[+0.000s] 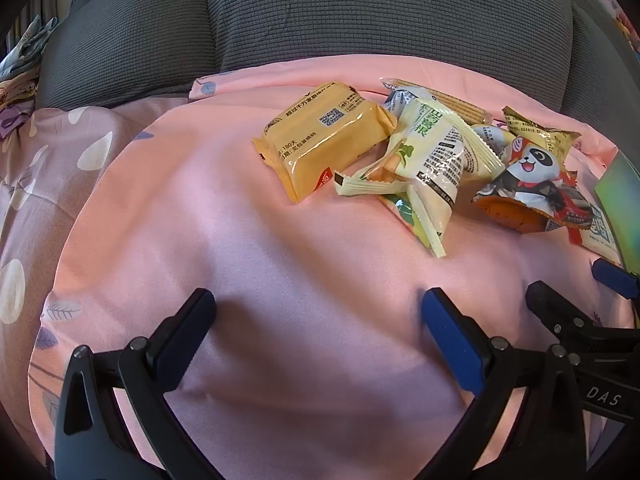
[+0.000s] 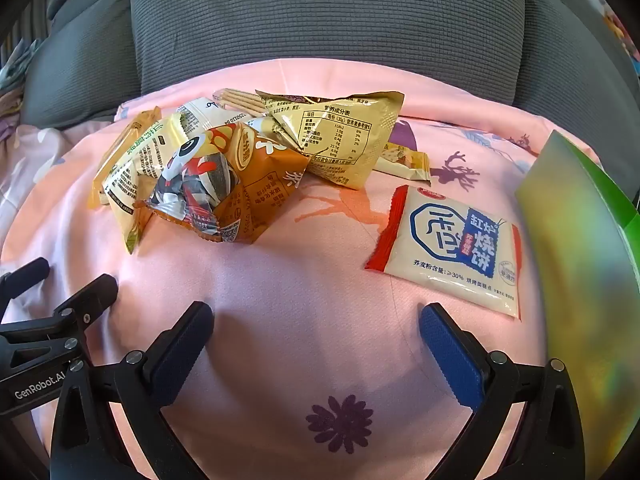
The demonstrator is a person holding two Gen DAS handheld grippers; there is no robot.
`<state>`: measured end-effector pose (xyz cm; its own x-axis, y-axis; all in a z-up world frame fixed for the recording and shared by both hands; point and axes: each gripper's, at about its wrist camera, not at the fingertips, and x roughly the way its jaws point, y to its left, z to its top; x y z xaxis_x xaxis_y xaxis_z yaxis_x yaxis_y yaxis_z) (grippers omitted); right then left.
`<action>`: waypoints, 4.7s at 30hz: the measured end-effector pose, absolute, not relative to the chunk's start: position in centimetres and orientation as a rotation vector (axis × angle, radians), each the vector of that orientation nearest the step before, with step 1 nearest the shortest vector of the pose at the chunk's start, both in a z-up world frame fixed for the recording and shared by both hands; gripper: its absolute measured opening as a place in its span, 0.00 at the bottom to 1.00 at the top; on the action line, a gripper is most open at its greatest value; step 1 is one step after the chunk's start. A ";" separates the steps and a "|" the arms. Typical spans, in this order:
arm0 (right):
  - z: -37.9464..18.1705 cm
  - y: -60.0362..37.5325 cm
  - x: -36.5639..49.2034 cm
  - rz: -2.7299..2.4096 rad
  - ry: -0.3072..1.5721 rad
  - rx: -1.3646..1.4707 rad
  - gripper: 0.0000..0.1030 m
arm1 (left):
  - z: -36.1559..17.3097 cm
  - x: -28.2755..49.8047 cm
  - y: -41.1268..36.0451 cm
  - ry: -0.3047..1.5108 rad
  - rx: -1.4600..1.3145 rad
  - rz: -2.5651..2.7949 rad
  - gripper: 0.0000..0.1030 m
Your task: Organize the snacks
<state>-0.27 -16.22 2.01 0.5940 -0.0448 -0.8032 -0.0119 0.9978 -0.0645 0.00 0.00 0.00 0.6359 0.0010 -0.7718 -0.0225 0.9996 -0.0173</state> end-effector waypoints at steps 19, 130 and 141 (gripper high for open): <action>2.0 -16.1 -0.2 -0.020 0.934 -0.067 1.00 | 0.0 0.0 0.0 0.882 -0.027 0.013 1.00; 4.8 -22.4 1.8 0.073 1.233 0.381 0.74 | 4.1 0.3 -6.2 1.127 -0.228 -0.567 0.48; 4.6 -22.8 1.1 0.030 1.192 0.360 0.52 | 2.8 0.5 -10.0 1.121 -0.172 -0.602 0.25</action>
